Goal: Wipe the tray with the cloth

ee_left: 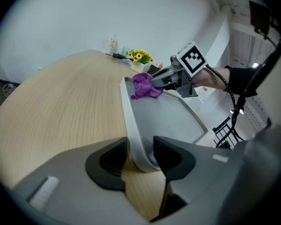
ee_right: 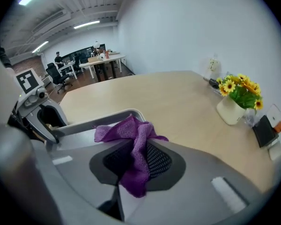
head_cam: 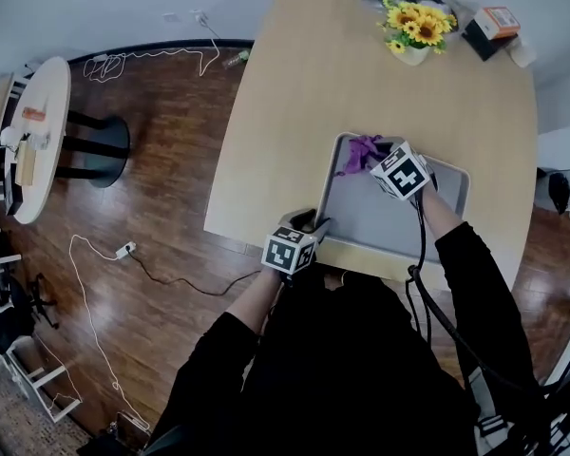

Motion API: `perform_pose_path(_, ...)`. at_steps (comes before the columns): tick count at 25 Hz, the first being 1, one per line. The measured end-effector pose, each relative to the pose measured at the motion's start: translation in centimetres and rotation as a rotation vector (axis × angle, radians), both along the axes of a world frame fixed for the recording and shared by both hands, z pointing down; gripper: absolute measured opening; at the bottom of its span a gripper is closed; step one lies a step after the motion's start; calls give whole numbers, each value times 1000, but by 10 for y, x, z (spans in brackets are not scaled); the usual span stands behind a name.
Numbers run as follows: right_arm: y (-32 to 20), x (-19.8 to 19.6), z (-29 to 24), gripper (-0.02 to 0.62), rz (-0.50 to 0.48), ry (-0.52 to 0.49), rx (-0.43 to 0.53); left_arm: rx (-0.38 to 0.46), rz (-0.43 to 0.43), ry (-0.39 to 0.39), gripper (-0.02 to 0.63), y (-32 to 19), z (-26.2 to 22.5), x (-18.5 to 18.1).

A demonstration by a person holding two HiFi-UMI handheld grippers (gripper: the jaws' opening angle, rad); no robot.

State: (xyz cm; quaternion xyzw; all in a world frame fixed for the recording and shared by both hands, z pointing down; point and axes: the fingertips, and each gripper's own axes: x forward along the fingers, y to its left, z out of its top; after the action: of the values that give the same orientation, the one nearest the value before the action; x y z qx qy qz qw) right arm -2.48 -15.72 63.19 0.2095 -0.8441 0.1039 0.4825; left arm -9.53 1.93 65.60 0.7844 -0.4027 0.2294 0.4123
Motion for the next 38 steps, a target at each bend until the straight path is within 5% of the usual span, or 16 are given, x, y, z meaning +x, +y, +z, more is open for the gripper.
perform_pose_path(5, 36, -12, -4, 75, 3, -9, 27, -27, -7, 1, 160, 1, 1, -5)
perform_pose_path(10, 137, -26, -1, 75, -161, -34, -91, 19, 11, -61, 100, -5, -10, -11)
perform_pose_path(15, 200, -36, 0, 74, -294, -23, -119, 82, -14, -39, 100, -11, -37, -28)
perform_pose_path(20, 167, -35, 3, 78, -299, -22, -133, 89, -89, -7, 100, 2, -53, -45)
perform_pose_path(29, -4, -29, 4, 81, -101, 42, 2, 82, -191, -3, 100, 39, -65, -79)
perform_pose_path(34, 24, -45, 0, 77, -93, 68, 74, 46, -244, 1, 100, 55, -54, -109)
perform_pose_path(38, 99, -62, -2, 77, -184, 21, 17, 46, -185, 4, 100, 44, -52, -99)
